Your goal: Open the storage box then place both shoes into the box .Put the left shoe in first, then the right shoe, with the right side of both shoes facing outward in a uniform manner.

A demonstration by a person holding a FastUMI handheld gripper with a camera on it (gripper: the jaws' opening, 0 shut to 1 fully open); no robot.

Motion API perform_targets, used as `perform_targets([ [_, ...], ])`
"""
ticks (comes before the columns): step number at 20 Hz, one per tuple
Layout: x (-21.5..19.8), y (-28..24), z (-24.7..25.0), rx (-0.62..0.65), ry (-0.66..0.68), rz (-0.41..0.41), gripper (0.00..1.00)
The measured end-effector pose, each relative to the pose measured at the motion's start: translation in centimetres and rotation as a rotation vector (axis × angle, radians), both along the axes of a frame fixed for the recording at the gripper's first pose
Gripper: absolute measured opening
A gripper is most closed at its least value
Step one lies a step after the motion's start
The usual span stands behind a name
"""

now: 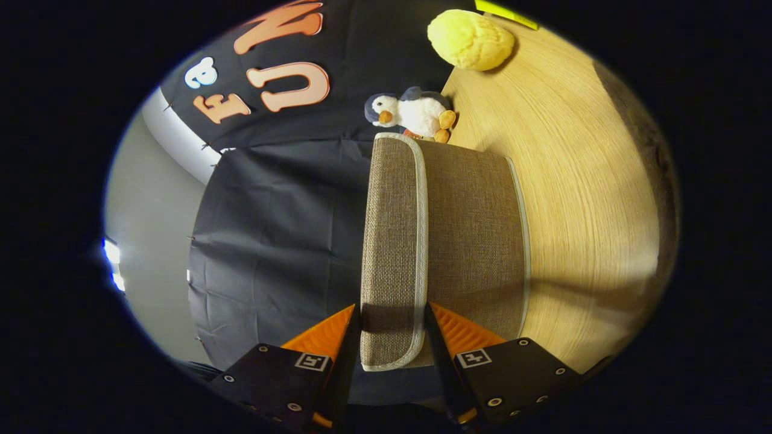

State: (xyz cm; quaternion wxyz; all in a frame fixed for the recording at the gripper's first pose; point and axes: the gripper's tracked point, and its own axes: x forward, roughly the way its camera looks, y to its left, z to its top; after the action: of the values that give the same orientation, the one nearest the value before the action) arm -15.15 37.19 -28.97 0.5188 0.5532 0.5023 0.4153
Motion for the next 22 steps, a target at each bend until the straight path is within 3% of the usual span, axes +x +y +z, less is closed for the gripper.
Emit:
perform_targets([
  [10, 0.2, -2.7, 2.9, 0.164, -0.002, -0.038, 0.61],
  [15, 0.0, -1.9, 3.8, 0.249, 0.007, -0.044, 0.52],
  [20, 1.0, -1.8, 4.4, 0.259, 0.006, -0.116, 0.32],
  [22, 0.8, -1.5, 4.4, 0.241, -0.013, -0.113, 0.31],
])
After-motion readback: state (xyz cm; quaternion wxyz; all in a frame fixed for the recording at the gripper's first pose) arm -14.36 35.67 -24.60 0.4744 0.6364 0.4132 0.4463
